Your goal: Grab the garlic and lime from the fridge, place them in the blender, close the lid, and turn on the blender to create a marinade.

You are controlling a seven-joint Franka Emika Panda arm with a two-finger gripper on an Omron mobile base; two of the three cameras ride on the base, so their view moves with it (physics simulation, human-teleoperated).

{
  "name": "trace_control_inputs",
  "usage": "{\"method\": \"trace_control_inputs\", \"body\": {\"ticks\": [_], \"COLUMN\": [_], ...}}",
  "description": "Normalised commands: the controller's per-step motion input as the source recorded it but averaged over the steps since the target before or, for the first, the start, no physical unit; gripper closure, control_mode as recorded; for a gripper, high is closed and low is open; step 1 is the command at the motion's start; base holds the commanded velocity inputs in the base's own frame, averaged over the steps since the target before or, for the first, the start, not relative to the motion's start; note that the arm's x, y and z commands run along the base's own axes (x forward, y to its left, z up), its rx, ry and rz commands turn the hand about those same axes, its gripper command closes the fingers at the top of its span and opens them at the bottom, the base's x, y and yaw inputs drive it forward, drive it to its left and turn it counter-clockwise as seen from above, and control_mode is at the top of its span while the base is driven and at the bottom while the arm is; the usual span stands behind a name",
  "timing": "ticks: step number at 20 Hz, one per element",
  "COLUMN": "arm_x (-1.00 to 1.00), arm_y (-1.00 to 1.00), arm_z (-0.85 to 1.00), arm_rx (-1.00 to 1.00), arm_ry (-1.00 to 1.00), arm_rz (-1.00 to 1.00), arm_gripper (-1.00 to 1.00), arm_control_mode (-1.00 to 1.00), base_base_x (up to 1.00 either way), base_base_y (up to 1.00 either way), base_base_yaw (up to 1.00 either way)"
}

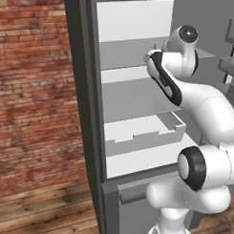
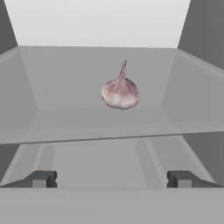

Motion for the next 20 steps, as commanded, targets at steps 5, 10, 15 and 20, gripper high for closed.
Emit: {"method": "trace_control_inputs", "body": {"ticks": [5,10,15,20], "arm_x": [0.37,0.32,0.3,0.12], "arm_y": [0.0,-0.02,-0.04,-0.09], "arm_z": [0.0,0.0,0.0,-0.04], "arm_rx": [-0.01,-0.01,-0.01,0.0], "arm_ry": [0.0,0.0,0.0,0.0], "arm_rz": [0.0,0.0,0.0,0.0], "arm_gripper": [-1.0,-1.0,-1.0,-1.0], "arm_control_mode": [-1.0,-1.0,-1.0,-1.0], "base_base_x": [0.0,0.0,0.0,0.0], "base_base_y": [0.0,0.0,0.0,0.0], "base_base_yaw": [0.0,0.0,0.0,0.0]}}
